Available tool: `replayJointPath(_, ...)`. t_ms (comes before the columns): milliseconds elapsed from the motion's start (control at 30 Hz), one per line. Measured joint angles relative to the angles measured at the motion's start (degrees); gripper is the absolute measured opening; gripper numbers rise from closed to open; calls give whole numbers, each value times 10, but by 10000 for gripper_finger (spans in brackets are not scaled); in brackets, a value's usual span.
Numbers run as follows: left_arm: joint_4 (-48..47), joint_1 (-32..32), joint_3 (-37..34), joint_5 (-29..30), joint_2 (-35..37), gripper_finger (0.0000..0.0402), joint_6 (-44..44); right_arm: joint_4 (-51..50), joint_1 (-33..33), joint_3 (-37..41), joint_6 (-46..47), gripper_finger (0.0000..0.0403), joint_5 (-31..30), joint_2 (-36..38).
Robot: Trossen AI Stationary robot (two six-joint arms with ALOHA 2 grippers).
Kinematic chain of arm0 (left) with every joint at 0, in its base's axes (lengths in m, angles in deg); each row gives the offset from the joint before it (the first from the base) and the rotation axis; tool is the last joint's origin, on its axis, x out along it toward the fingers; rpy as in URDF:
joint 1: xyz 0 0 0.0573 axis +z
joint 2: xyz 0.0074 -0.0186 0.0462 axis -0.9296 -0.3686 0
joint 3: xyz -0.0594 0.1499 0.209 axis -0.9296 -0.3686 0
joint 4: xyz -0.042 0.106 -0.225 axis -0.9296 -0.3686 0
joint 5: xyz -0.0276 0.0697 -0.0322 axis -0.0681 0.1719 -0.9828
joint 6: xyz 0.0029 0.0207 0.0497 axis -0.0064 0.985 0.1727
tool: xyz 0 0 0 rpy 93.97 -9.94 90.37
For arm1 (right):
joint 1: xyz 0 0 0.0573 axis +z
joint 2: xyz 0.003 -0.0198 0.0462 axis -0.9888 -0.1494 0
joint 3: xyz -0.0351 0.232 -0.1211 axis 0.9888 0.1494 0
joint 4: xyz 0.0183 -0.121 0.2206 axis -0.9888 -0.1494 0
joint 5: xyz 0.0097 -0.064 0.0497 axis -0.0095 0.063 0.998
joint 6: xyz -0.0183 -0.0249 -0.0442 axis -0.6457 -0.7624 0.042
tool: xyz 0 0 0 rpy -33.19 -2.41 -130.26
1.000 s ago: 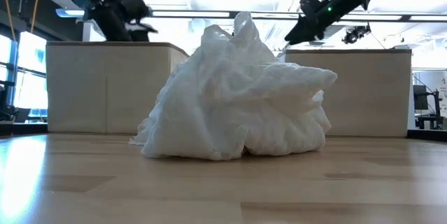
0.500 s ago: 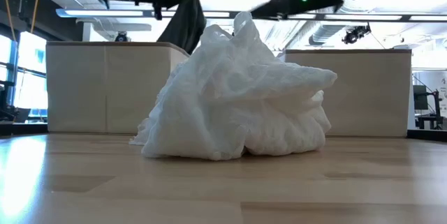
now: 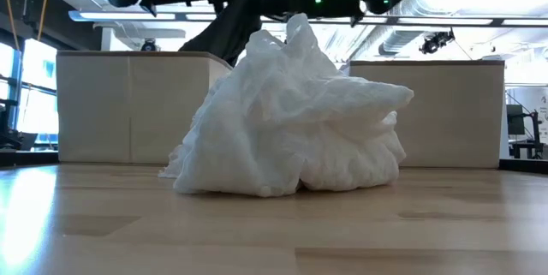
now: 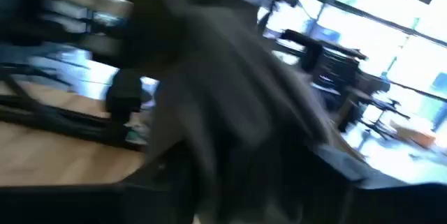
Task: Sort clothes
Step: Put the grey boxers from the left laundry organizer into the right brown laundry organizer
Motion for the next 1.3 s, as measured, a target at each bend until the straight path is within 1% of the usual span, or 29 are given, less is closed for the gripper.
replayJointPath(33, 0, -1, 0, -5, -2, 0, -1, -8, 0, -11, 2, 178, -18, -7)
replayJointPath(100, -1, -5, 0, -5, -4, 0, -1, -29, -1, -28, 2, 134, -27, -16)
replayJointPath(200, -1, -9, 0, -8, -4, 3, 0, -51, -3, -36, -1, 42, -27, -17)
replayJointPath(233, -2, -9, 0, -8, -1, 7, 0, -59, -6, -36, -4, 22, -30, -13)
replayJointPath(267, -5, -9, 0, -9, 2, 13, 1, -69, -8, -36, -6, 14, -46, -6)
replayJointPath(333, -6, -7, 0, -34, 10, 31, 17, -95, -15, -36, -1, 16, -122, 18)
replayJointPath(467, -19, -7, 0, -78, 33, 71, 46, -181, -39, -36, -47, 4, -270, 84)
replayJointPath(567, -50, -4, 0, -73, 42, 94, 71, -231, -52, -36, -82, 4, -365, 147)
replayJointPath(700, -90, 4, 0, -73, 54, 108, 104, -292, -70, -36, -127, 3, -484, 229)
replayJointPath(867, -126, 18, 0, -67, 53, 110, 111, -370, -91, -36, -137, 2, -550, 321)
replayJointPath(967, -151, 27, 0, -66, 53, 110, 126, -421, -119, -36, -111, 1, -600, 357)
replayJointPath(1033, -156, 33, 0, -65, 53, 110, 126, -460, -145, -37, -77, 1, -611, 372)
replayJointPath(1133, -162, 41, 0, -65, 53, 110, 129, -541, -192, -37, -30, 1, -600, 374)
replayJointPath(1167, -164, 43, 0, -65, 53, 110, 130, -568, -210, -37, -22, 1, -607, 370)
replayJointPath(1233, -165, 45, 0, -64, 53, 110, 130, -601, -241, -35, -24, 1, -648, 360)
replayJointPath(1300, -165, 47, 0, -64, 53, 110, 130, -582, -245, -35, -30, 1, -686, 348)
